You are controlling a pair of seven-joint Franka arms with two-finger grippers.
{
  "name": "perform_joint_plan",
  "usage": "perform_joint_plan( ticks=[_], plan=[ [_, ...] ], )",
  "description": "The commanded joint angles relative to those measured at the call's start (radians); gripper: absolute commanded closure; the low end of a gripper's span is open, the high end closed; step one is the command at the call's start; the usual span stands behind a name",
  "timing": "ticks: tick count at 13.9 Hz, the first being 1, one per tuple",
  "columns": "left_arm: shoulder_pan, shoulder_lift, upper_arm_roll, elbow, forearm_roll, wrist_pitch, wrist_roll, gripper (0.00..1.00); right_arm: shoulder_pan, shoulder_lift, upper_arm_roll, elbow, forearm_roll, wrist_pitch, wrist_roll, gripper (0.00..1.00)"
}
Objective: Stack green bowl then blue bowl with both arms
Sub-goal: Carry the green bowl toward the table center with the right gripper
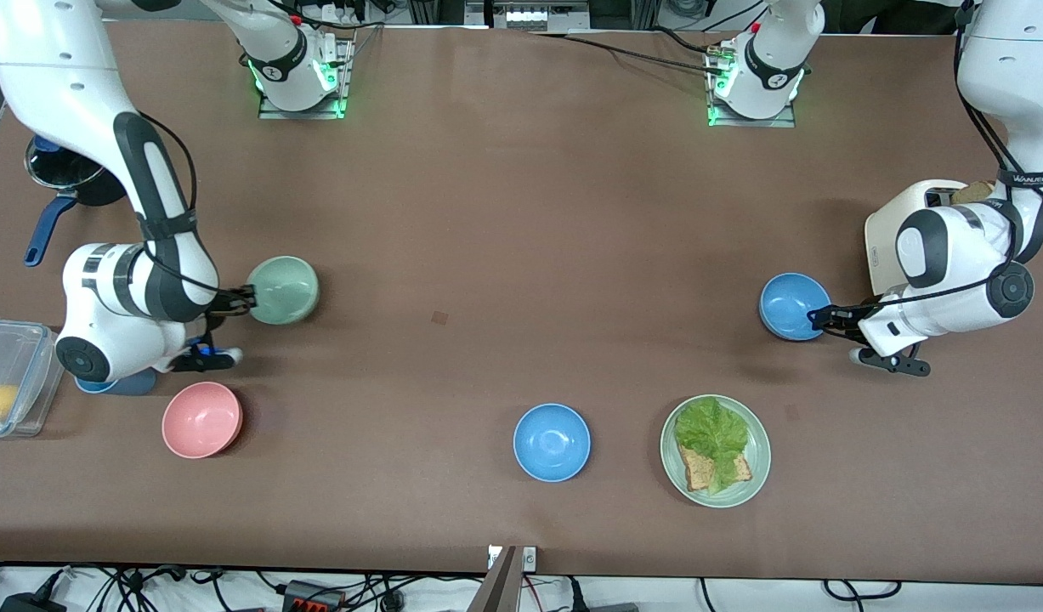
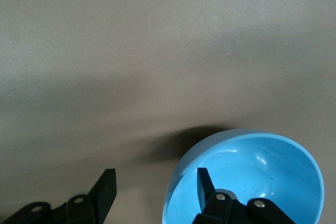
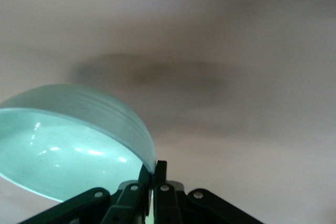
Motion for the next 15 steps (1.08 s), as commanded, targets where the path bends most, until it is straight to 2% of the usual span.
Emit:
perform_joint_plan(
  ticks=[1, 3, 5, 8, 9, 11, 15],
  plan=[
    [0.011, 0.001, -0.007, -0.007, 0.017, 0.010, 0.008, 0.37, 0.088, -0.015, 0.026, 0.076, 0.062, -0.037, 0.072, 1.00],
    [0.010, 0.000, -0.009, -0.007, 0.017, 0.010, 0.002, 0.44, 0.198, 0.000, 0.029, 0.119, 0.074, -0.014, 0.185, 1.00],
    [0.011, 0.000, -0.009, -0.007, 0.017, 0.010, 0.001, 0.44, 0.298, 0.011, 0.029, 0.127, 0.141, 0.044, 0.276, 1.00],
    [0.011, 0.000, -0.009, -0.007, 0.017, 0.009, -0.001, 0.46, 0.459, 0.019, 0.028, 0.127, 0.151, 0.125, 0.452, 1.00],
    [0.011, 0.000, -0.009, -0.007, 0.017, 0.009, -0.003, 0.50, 0.499, 0.026, 0.028, 0.129, 0.151, 0.159, 0.506, 1.00],
    [0.011, -0.002, -0.011, -0.008, 0.013, 0.004, -0.009, 0.51, 0.566, 0.051, 0.028, 0.129, 0.152, 0.233, 0.590, 1.00],
    [0.011, -0.003, -0.017, -0.015, 0.008, 0.003, -0.058, 0.62, 0.653, 0.114, 0.028, 0.127, 0.157, 0.345, 0.631, 1.00]
  ],
)
